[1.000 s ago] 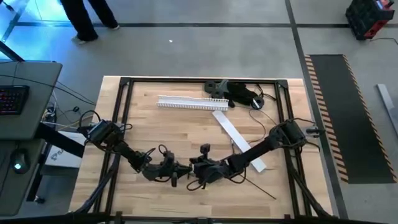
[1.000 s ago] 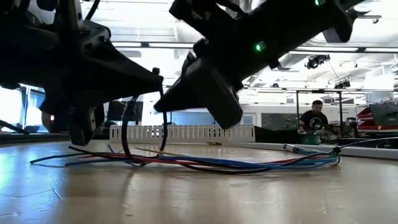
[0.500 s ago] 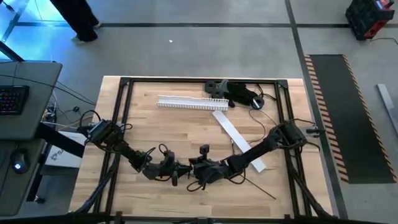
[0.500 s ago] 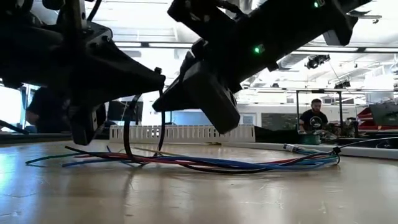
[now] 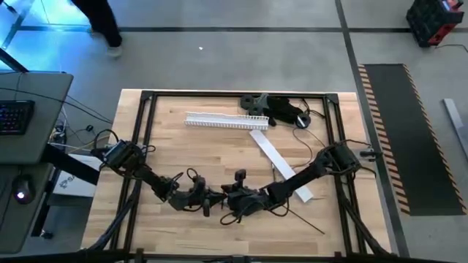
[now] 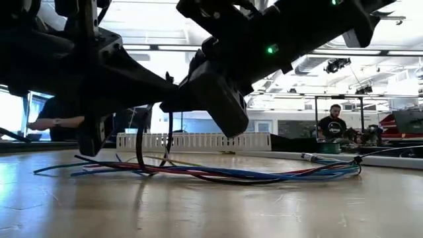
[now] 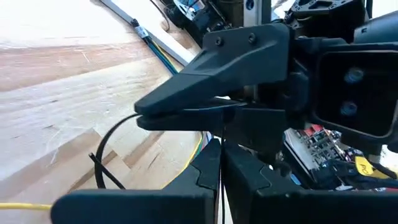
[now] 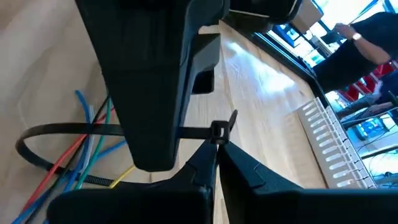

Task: Ziptie cables
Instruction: Wrap the wire cables with the black zip tie

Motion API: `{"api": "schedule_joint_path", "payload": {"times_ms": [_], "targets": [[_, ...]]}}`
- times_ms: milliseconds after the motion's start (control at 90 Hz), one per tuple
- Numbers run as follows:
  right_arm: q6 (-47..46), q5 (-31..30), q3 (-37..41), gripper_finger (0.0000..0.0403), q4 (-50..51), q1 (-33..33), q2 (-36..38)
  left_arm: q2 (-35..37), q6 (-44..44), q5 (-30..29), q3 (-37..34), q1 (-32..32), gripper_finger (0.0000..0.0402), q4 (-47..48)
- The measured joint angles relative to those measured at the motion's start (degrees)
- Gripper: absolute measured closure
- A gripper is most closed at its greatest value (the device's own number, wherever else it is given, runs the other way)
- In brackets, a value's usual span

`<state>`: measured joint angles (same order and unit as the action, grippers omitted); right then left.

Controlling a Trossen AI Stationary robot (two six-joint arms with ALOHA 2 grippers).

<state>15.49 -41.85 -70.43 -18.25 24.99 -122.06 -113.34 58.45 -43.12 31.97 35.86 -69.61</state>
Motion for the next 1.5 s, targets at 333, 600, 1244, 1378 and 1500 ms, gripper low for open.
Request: {"api": "schedule_joint_path", "payload": {"times_ms": [333,600,1244,1378,1500], "targets": [[-0.23,0.0,0.0,0.0403,0.8,0.0,0.0,0.0,-0.43,-0.93,0.0,0.35,0.0402,-0.58],[-0.47,-0.86,0.0,0.0403,0.19,0.0,-0.94,0.0,-1.13,-1.02,0.0,0.52,0.0402,-0.61],[-1.05,-5.03,0.0,0.0403,-0.62,0.17,-2.29,0.0,-1.55,-0.97,-0.04,0.74,0.0402,-0.54],[-1.05,-5.06,0.0,0.0403,-0.89,0.22,-2.29,0.0,-1.28,-0.97,-0.04,0.74,0.0402,-0.54],[-0.61,-5.07,0.0,0.0403,-0.98,0.61,-2.29,0.0,-1.08,-0.98,-0.07,0.74,0.0402,-0.52]]}}
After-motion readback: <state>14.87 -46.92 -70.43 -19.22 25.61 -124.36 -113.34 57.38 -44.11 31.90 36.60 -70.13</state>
